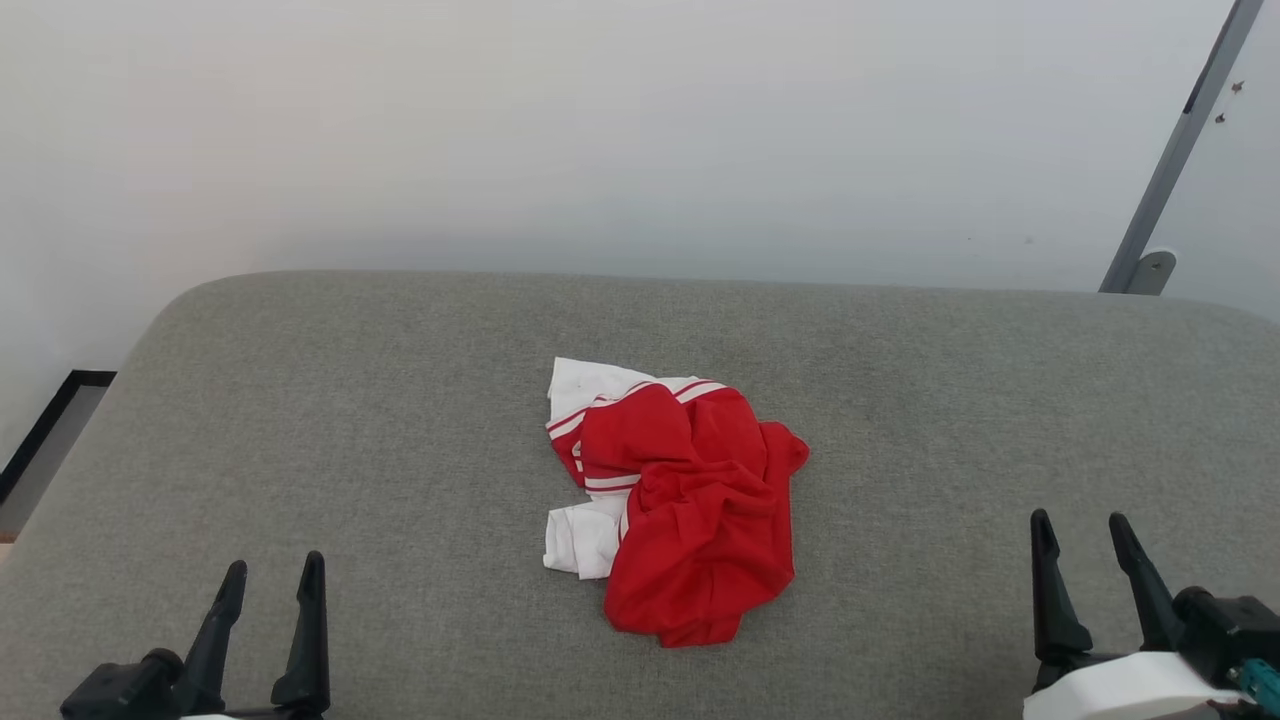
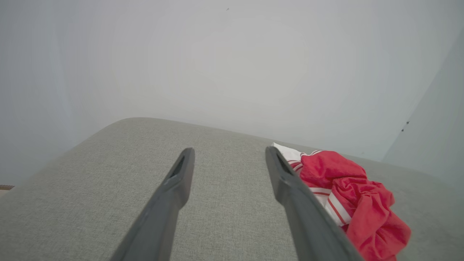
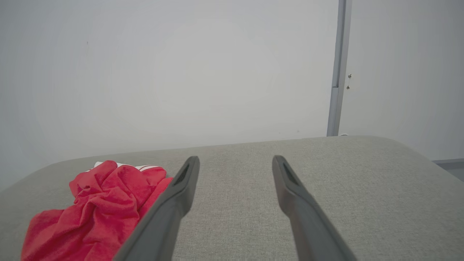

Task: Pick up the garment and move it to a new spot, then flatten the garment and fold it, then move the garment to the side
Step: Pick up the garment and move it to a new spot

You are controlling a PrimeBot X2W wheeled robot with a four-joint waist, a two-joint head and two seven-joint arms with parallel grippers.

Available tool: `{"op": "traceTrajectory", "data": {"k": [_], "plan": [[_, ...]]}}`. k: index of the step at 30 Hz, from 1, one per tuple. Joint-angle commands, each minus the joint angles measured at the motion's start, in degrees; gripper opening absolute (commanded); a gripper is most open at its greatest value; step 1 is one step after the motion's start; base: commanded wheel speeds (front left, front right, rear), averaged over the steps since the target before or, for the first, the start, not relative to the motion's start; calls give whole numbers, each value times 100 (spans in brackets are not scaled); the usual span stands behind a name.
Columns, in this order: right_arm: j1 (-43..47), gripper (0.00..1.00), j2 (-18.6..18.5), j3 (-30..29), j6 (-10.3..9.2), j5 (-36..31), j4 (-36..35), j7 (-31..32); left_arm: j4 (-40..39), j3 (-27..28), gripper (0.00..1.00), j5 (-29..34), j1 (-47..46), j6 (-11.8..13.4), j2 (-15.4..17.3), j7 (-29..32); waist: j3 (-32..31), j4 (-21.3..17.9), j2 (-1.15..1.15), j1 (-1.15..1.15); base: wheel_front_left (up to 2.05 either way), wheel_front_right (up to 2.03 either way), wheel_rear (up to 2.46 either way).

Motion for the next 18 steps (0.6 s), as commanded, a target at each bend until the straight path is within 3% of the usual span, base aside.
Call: {"op": "traceTrajectory", "data": {"k": [1,18], "plan": [[73,100,-1,19,0,46,17,-28,26,49,100,74,58,-51,-40,-29,0,5,0,0,0,0,0],[151,100,-1,187,0,119,-91,49,134,217,100,395,-34,-297,-295,-29,4,34,0,0,0,0,0]]}}
